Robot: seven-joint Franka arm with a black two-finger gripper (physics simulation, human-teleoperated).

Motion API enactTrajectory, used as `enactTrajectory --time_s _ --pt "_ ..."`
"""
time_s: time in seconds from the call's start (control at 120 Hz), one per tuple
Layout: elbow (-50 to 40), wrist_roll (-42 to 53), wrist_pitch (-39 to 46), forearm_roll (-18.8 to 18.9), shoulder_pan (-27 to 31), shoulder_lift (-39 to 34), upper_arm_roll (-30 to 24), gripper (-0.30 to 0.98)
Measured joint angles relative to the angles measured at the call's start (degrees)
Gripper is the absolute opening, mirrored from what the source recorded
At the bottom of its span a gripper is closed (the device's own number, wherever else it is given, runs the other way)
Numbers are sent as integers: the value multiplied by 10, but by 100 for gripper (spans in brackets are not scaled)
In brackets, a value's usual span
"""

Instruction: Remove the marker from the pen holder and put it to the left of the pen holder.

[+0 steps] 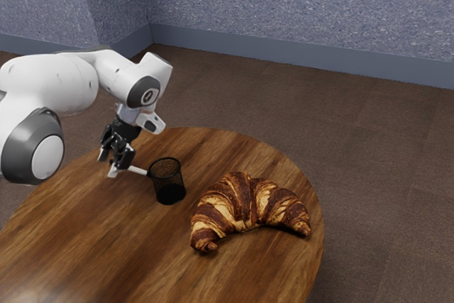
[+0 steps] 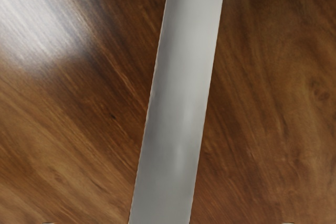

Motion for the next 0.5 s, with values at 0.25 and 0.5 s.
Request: enactTrajectory --time_s 0.25,0.5 --pt "3 -23 -7 -66 -49 -243 -4 64" --pt "-96 -113 -16 -116 -3 -395 -33 67"
